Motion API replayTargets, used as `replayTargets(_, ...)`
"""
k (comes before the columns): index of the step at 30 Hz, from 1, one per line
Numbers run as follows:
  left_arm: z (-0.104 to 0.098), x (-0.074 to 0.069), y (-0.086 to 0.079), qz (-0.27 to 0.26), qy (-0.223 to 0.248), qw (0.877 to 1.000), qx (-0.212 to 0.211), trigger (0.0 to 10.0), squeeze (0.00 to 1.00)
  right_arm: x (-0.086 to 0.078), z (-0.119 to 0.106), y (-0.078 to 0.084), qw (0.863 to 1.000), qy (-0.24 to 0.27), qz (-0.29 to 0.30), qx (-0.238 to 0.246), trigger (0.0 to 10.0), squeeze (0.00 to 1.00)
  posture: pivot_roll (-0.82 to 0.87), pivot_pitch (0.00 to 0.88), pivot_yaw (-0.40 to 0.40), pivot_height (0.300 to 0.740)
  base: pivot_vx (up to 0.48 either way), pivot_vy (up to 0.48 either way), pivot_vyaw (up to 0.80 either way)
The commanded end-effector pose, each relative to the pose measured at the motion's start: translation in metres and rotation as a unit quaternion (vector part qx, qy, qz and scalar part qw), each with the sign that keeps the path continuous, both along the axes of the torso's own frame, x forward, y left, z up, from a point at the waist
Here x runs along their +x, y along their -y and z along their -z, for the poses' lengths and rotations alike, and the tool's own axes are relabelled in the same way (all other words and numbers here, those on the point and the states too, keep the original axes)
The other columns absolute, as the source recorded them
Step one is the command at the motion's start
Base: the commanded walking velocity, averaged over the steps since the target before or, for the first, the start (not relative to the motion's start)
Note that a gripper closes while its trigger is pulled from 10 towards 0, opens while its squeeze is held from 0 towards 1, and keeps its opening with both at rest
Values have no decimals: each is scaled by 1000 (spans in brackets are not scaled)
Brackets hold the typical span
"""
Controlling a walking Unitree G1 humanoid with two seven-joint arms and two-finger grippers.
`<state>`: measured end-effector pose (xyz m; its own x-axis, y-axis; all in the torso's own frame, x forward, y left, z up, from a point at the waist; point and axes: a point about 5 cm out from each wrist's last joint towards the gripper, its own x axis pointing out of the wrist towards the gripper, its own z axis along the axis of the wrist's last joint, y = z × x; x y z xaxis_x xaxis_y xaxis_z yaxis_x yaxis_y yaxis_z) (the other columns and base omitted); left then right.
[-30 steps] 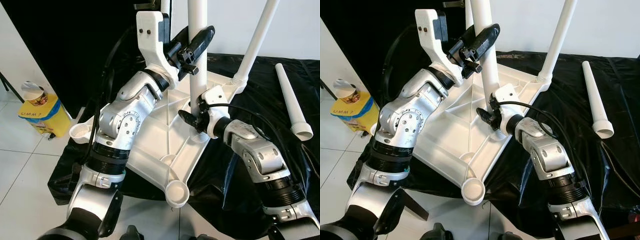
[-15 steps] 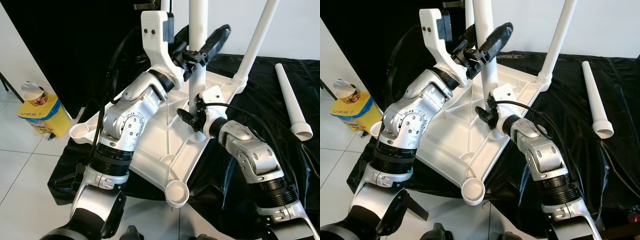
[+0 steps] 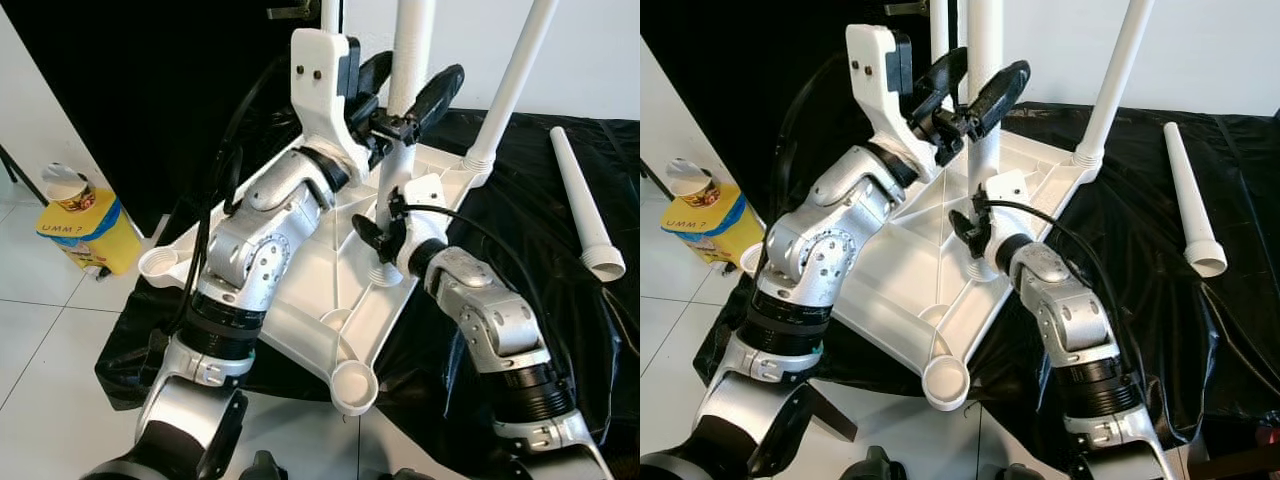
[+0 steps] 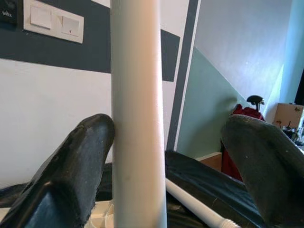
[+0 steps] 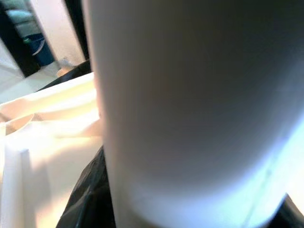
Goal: Building children table
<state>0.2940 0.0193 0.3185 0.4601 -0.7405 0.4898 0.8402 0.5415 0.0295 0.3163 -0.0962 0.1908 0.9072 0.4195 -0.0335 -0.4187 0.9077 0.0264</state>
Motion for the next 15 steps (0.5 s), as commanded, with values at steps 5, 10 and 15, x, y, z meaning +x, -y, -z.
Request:
replayTargets(5,0,-5,-1,-1,28,1000,8,10000,0,0,-1,5,999,-8,20,37,10000,0,17,34,-9,740,0,0,0)
replayTargets(10,5,-2,-9,-36,26,999,6,10000,0,1,-4,8,997,-6,40,70,10000,0,20,35,-10,740,0,0,0)
replayTargets(15,15,1,-17,-69,13,997,10,10000,0,1,-5,14,995,11,72,70,10000,0,23,34,-12,740,0,0,0)
